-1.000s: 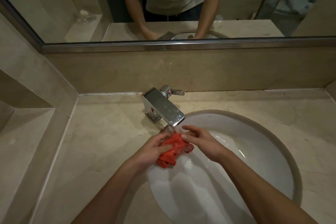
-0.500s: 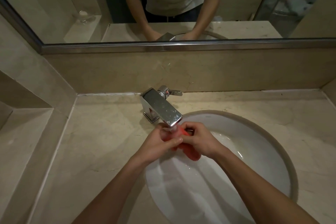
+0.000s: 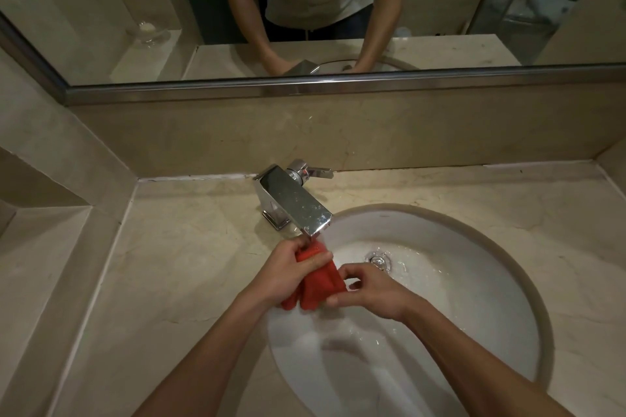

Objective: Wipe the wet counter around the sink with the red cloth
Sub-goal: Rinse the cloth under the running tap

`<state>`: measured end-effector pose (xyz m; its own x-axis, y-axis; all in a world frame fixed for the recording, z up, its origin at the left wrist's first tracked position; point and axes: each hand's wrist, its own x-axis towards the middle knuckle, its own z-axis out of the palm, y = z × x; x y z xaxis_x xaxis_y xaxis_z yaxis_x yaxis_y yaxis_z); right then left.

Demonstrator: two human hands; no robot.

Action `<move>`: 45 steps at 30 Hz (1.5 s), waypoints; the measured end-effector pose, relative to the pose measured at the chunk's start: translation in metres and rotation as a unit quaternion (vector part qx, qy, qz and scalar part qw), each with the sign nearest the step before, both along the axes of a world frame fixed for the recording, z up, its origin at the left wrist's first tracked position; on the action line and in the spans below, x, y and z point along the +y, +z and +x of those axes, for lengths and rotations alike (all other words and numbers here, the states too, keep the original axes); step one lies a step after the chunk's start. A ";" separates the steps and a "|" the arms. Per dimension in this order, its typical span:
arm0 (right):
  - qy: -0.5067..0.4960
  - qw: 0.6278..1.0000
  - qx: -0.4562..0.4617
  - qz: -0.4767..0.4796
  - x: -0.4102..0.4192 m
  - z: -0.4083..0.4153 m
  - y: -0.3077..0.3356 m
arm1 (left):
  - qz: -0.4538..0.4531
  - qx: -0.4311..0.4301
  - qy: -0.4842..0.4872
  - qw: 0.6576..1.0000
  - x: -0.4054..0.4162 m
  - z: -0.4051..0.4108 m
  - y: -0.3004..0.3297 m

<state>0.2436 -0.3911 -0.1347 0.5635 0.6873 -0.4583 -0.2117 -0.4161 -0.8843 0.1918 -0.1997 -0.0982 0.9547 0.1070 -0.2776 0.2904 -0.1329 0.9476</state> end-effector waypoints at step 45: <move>-0.266 0.934 0.168 0.171 0.025 0.000 0.035 | 0.037 0.002 0.091 0.995 0.007 -0.012 -0.007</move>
<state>0.2436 -0.3658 -0.0993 0.7304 0.4907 -0.4750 -0.5974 0.1220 -0.7926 0.1793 -0.1926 -0.1052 0.9165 0.2981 -0.2667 0.3201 -0.1468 0.9359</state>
